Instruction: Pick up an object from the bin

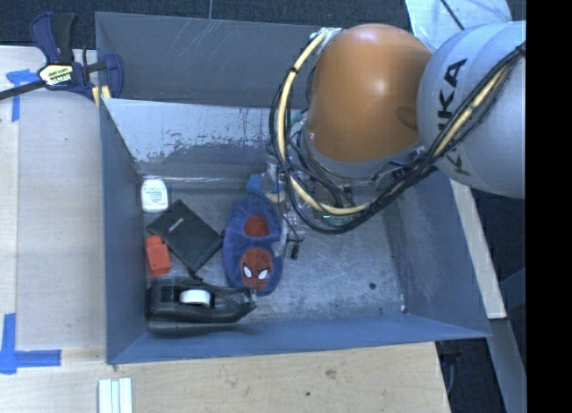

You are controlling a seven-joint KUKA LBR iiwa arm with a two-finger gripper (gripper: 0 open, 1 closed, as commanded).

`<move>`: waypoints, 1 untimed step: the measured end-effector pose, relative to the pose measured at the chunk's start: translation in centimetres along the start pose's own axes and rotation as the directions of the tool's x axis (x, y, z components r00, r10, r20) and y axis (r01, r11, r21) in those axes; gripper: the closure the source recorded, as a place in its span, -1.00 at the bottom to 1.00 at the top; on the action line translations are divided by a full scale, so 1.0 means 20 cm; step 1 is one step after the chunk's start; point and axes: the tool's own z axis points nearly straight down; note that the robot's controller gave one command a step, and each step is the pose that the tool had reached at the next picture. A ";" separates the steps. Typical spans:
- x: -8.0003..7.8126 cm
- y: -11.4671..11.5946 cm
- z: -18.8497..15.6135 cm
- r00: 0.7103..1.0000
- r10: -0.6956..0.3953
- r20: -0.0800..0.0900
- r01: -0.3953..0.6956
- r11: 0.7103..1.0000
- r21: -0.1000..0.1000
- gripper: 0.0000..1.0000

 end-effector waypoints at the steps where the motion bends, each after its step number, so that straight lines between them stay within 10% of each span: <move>1: 0.15 0.16 0.75 0.949 -0.313 0.019 0.314 0.950 -0.003 -1.00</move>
Offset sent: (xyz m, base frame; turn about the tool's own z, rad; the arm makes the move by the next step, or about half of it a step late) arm -0.0387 0.0337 -0.1744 -0.3425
